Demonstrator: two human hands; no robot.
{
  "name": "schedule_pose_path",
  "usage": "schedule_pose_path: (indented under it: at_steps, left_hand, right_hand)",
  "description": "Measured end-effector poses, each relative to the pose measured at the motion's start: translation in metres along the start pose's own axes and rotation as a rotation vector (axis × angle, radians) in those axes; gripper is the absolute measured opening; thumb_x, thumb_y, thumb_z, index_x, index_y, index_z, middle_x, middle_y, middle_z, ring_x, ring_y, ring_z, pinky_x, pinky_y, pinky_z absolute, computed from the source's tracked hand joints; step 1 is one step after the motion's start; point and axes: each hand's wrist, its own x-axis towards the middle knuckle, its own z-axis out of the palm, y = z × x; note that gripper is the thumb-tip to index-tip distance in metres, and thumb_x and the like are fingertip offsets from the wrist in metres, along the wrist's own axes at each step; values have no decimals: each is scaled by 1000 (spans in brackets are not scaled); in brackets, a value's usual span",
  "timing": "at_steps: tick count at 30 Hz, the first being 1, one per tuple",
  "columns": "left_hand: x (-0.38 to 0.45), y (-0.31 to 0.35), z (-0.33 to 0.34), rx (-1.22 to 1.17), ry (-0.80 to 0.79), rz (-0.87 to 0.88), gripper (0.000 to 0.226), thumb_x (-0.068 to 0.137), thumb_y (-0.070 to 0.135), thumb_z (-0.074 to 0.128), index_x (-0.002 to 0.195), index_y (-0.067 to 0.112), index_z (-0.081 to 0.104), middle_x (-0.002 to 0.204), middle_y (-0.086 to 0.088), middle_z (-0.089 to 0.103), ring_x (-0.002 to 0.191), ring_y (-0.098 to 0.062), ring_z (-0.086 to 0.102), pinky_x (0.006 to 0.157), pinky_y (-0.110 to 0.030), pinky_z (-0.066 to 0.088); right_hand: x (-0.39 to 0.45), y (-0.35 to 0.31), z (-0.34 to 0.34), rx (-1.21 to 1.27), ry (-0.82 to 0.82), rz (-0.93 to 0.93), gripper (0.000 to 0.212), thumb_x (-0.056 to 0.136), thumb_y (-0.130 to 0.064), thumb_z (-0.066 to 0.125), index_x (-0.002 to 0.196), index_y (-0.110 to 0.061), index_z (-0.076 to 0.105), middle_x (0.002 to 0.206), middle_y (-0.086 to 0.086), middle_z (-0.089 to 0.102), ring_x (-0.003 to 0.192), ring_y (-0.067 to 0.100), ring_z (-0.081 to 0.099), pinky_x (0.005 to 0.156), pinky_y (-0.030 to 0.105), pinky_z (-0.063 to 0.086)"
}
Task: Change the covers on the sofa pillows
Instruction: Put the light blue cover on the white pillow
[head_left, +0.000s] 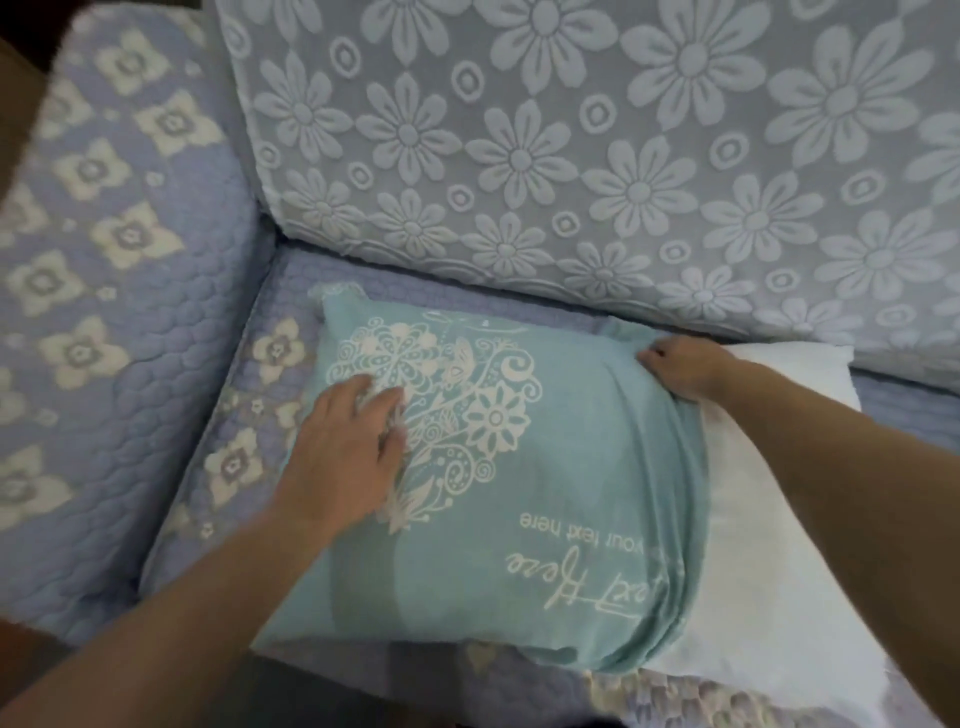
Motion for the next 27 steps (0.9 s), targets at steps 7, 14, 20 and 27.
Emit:
schedule_pose_path:
  at_steps: [7, 14, 20, 27]
  left_hand:
    - [124, 39, -14, 85, -328, -22, 51, 106, 48, 29, 142, 21, 51, 146, -10, 53, 135, -27, 45, 114, -41, 27]
    - [66, 76, -18, 379, -441, 50, 67, 103, 59, 15, 111, 20, 69, 118, -10, 70, 108, -29, 64, 96, -41, 42]
    - [26, 99, -138, 282, -185, 197, 52, 106, 43, 22, 114, 19, 66, 106, -9, 71, 96, -33, 66, 79, -38, 48]
    - [-42, 106, -241, 236, 294, 416, 46, 102, 40, 45, 66, 16, 62, 57, -13, 64, 51, -36, 62, 49, -35, 44]
  right_hand:
    - [-39, -13, 25, -175, -13, -107, 68, 98, -62, 9, 125, -16, 52, 107, 13, 58, 109, 32, 61, 86, 36, 43]
    - [-128, 15, 42, 210, 93, -104, 43, 95, -63, 46, 91, -22, 60, 109, 9, 70, 106, 32, 62, 82, 36, 45]
    - [-231, 9, -32, 148, 430, -117, 40, 98, -57, 44, 81, -22, 48, 96, 19, 69, 95, 39, 65, 75, 41, 46]
    - [-341, -2, -50, 231, 980, -217, 37, 92, -45, 49, 91, -10, 61, 70, 19, 63, 62, 42, 58, 56, 39, 41]
